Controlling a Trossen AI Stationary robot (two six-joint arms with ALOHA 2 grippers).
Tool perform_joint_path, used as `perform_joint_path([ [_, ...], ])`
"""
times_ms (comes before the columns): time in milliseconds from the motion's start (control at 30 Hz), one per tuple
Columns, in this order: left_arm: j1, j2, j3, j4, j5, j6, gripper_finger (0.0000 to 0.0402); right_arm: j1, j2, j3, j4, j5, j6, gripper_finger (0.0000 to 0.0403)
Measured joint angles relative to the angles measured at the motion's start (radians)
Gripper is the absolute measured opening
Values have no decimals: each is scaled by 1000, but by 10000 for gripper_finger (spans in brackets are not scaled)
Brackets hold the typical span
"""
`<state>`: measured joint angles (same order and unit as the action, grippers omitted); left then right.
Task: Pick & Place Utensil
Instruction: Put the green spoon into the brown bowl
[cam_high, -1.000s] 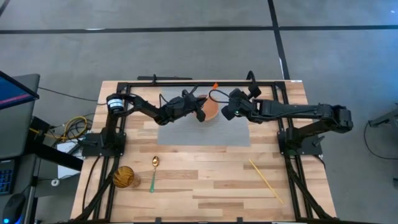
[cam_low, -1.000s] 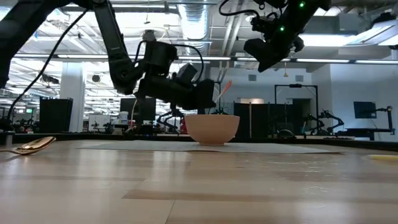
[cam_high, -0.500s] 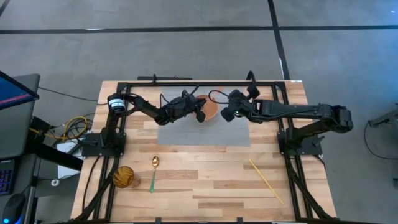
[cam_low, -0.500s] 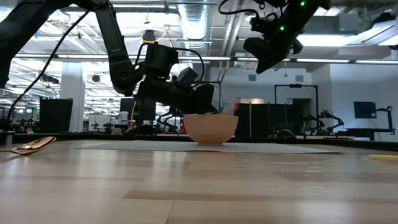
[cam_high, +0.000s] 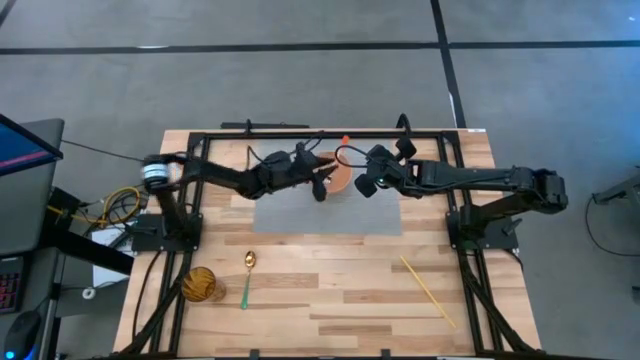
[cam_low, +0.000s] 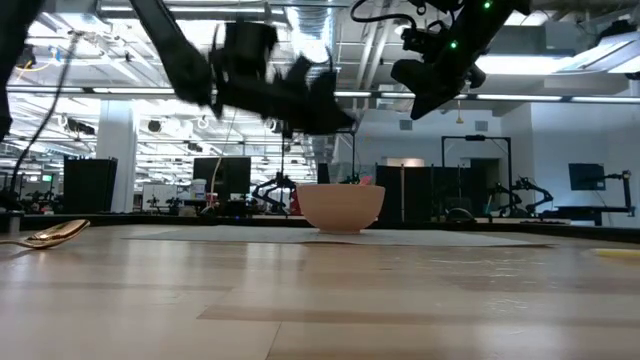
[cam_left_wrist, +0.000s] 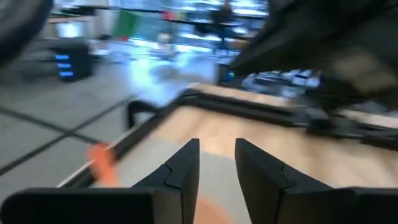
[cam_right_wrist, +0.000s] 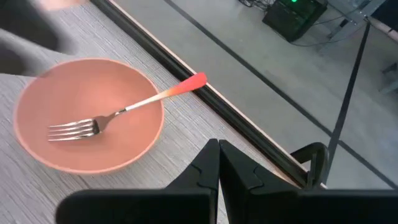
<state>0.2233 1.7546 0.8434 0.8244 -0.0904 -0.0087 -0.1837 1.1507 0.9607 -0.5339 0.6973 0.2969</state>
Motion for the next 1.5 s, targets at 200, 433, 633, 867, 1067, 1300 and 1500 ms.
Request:
perform_joint_path([
  [200, -132, -335, 1, -587, 11, -24, 97, 0, 0, 0, 5, -2, 42, 0],
  [433, -342, -552, 1, -1101, -97, -328, 97, 15, 36, 0, 92, -21, 42, 0],
  [633, -400, -526, 37, -1286, -71, -440, 97, 15, 105, 0, 267, -121, -64, 0],
  [867, -388, -482, 15, -1631, 73, -702, 97, 15, 148, 0, 351, -267, -71, 0],
  [1067, -404, -481, -78, -1600, 241, -860, 97, 21, 142, 0, 352, -281, -70, 0],
  [1300, -409, -481, -170, -1587, 354, -992, 97, 21, 146, 0, 344, -282, -71, 0],
  [1500, -452, -481, -242, -1381, 402, -981, 97, 21, 146, 0, 341, -281, -71, 0],
])
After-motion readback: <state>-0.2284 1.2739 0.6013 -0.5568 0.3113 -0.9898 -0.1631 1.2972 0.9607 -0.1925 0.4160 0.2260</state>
